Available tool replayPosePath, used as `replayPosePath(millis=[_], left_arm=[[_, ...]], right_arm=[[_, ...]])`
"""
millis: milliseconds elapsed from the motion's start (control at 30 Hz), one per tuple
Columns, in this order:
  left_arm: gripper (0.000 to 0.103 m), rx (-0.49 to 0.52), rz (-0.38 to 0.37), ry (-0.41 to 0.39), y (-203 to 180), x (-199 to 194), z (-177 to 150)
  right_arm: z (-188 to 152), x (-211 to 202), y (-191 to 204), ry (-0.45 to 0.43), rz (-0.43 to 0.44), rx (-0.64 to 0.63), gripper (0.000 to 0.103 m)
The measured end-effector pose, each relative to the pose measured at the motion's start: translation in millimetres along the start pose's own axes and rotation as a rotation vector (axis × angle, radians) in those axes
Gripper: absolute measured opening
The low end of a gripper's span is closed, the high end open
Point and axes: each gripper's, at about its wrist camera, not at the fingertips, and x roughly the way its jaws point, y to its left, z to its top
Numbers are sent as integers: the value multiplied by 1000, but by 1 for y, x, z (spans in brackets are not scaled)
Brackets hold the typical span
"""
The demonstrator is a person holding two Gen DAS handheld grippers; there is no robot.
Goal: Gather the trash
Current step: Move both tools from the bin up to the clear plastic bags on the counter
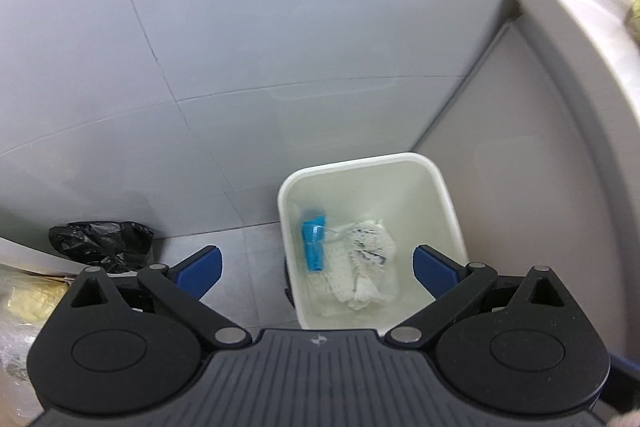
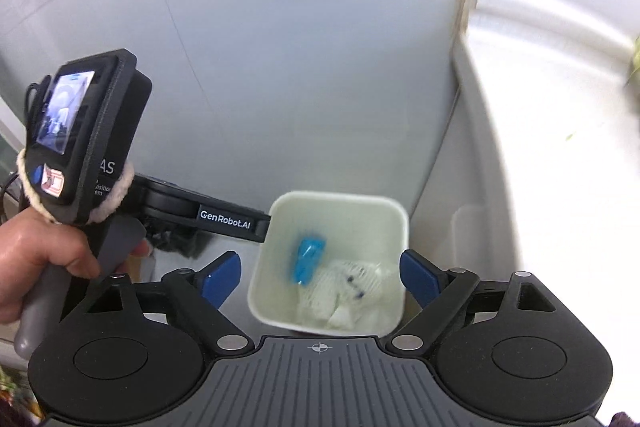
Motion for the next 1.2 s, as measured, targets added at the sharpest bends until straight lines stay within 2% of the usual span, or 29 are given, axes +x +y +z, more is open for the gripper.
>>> replayPosePath(millis=[167, 367, 433, 567, 767, 1000, 1200], left_arm=[[102, 27, -50, -31, -8, -32, -1], [102, 114, -97, -100, -29, -81, 6], [102, 134, -114, -126, -37, -97, 7], [102, 153, -142, -171, -59, -126, 11], [102, 204, -231, -207, -97, -138, 28], [102, 235, -306, -223, -158, -132, 52], [102, 246, -364, -263, -207, -126, 64]], right_arm=[[-1, -47, -1, -90, -85, -19, 91], [-4, -103, -17, -173, -190, 32, 94], [-6, -119, -28, -211, -233, 50, 98], [-14, -142, -52, -235, -316, 115, 98], [-38, -171, -102, -294, -409, 244, 99], [-58, -177, -171, -320, -450, 326, 99], [-55, -160, -232, -409, -384, 353, 99]])
